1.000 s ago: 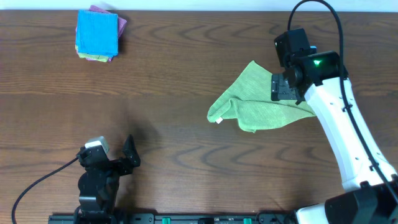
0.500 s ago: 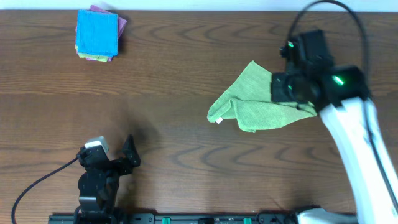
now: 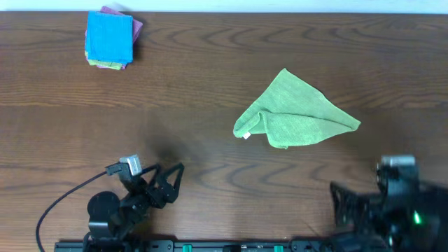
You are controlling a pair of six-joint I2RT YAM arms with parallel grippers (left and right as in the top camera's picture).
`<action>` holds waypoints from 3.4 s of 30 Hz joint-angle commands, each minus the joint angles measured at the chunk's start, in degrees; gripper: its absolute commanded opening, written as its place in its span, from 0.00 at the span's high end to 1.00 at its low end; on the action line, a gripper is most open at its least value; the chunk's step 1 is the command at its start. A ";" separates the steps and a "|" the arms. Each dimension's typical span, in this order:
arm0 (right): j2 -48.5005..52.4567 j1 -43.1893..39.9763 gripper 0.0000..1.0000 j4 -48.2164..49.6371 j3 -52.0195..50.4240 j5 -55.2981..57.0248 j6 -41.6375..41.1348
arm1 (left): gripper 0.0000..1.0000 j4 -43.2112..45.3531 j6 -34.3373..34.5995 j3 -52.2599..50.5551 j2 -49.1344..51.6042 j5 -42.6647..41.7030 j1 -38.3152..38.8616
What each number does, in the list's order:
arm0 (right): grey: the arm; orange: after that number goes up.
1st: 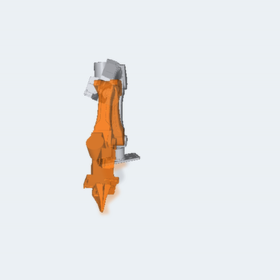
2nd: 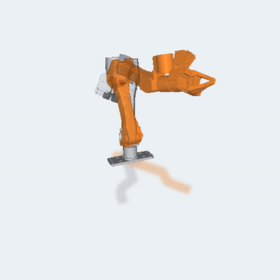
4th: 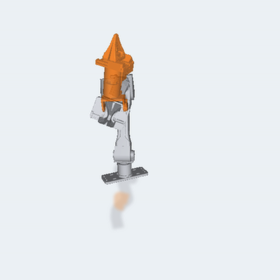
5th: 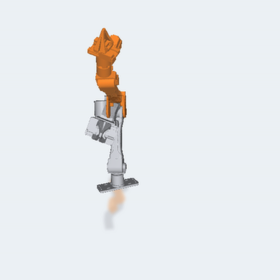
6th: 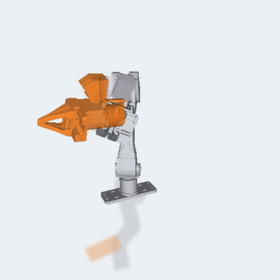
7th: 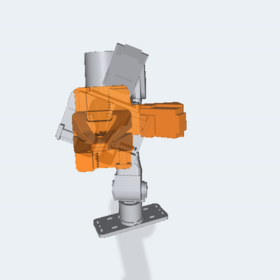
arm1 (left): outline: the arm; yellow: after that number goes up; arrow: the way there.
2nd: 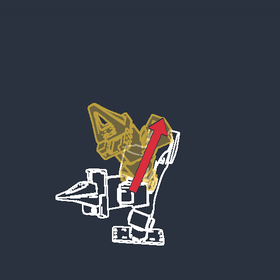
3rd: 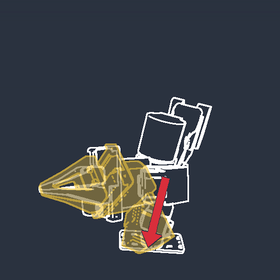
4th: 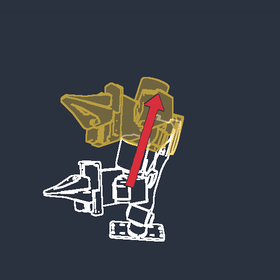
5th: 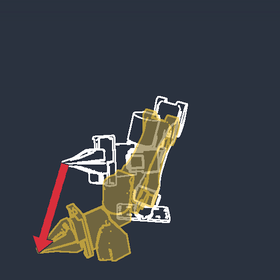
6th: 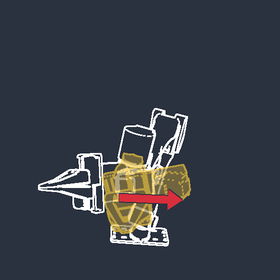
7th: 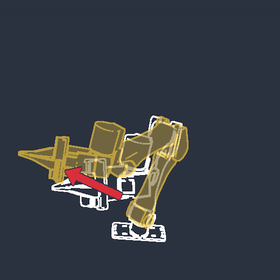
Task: Fold the cloth
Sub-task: 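Release the cloth and retract the right arm to rest, then reach the left gripper to the cloth's left corner and grasp it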
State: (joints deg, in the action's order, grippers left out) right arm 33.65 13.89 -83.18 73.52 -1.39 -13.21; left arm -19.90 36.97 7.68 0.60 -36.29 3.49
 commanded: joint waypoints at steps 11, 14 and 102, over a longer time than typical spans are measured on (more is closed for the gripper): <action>-5.16 0.55 0.01 6.12 -0.33 -8.70 -4.17 | 0.08 20.90 -6.88 5.57 27.80 -6.25 10.29; -5.16 0.55 0.01 7.80 -0.33 -8.68 -4.22 | 0.08 17.59 -14.25 12.87 39.28 -1.88 14.86; -5.14 0.55 0.01 11.58 -0.37 1.20 3.89 | 0.95 10.51 -36.61 49.22 100.54 39.89 40.96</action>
State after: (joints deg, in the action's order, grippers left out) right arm 28.64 13.89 -71.70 73.25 -0.56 -10.02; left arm -8.88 -2.15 54.96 103.70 2.22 44.38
